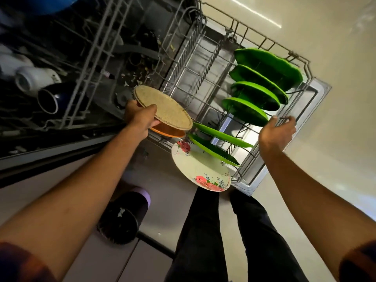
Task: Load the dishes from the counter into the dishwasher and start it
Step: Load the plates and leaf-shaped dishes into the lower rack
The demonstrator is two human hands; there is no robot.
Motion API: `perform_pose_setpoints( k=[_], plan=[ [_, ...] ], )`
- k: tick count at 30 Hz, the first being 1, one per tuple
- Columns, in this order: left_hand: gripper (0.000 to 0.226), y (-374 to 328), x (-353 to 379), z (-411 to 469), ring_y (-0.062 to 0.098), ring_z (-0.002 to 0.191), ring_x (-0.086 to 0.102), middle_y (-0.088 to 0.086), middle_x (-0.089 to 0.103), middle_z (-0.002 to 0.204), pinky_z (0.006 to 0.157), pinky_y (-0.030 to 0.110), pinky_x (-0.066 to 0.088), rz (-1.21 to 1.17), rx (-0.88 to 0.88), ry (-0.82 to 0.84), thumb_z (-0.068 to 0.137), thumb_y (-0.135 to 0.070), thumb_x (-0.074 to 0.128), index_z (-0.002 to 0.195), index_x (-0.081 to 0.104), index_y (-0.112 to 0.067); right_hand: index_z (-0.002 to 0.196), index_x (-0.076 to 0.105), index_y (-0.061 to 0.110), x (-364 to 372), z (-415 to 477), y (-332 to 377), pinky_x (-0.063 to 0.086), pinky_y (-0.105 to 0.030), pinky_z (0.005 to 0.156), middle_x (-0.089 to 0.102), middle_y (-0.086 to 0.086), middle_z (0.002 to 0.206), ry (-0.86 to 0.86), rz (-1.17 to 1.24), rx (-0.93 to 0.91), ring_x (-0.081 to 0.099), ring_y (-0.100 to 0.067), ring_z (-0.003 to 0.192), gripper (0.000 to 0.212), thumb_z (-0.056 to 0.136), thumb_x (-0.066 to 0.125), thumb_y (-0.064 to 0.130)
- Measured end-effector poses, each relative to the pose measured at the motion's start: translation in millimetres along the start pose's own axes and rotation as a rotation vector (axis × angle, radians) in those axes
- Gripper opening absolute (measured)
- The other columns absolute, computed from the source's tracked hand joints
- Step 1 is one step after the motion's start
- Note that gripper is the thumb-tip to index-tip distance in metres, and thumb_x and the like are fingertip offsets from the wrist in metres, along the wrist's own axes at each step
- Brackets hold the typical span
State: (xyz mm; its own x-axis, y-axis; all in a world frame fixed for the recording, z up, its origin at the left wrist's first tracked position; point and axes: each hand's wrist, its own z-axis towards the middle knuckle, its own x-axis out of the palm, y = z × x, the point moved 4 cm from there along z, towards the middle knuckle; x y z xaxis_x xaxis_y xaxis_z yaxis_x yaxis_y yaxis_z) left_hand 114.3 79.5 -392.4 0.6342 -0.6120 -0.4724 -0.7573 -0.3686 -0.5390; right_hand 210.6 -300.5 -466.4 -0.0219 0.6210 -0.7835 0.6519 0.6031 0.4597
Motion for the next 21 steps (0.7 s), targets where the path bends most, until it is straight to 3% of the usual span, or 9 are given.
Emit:
perform_pose_setpoints(
  k=[8,15,21],
  plan=[
    [0.044,15.9,19.5,28.0,0.028,0.102,0.065,0.012,0.060,0.122,0.057,0.030,0.061,0.027,-0.044,0.014,0.088,0.008,0.060,0.130,0.053,-0.007,0.131,0.057,0.010,0.6,29.4,-23.5,0.046,-0.047,0.094,0.054,-0.024,0.126,0.023,-0.166,-0.078,0.057,-0.044,0.111,0.046,0.108,0.028,0.039],
    [0.043,19.0,27.8,42.2,0.029,0.109,0.062,0.011,0.055,0.131,0.064,0.033,0.062,0.031,-0.092,-0.006,0.089,0.006,0.063,0.123,0.048,-0.017,0.127,0.058,0.012,1.6,26.9,-25.8,0.041,-0.035,0.081,0.061,-0.017,0.123,0.013,-0.178,-0.125,0.058,-0.037,0.111,0.044,0.110,0.025,0.036],
    [0.040,26.5,26.9,44.8,0.027,0.110,0.060,0.007,0.055,0.126,0.059,0.032,0.061,0.005,-0.128,-0.004,0.090,0.007,0.063,0.120,0.048,-0.015,0.124,0.057,0.016,5.5,25.9,-28.9,0.038,-0.029,0.078,0.066,-0.010,0.117,-0.016,-0.138,-0.115,0.062,-0.032,0.104,0.041,0.110,0.024,0.037]
  ],
)
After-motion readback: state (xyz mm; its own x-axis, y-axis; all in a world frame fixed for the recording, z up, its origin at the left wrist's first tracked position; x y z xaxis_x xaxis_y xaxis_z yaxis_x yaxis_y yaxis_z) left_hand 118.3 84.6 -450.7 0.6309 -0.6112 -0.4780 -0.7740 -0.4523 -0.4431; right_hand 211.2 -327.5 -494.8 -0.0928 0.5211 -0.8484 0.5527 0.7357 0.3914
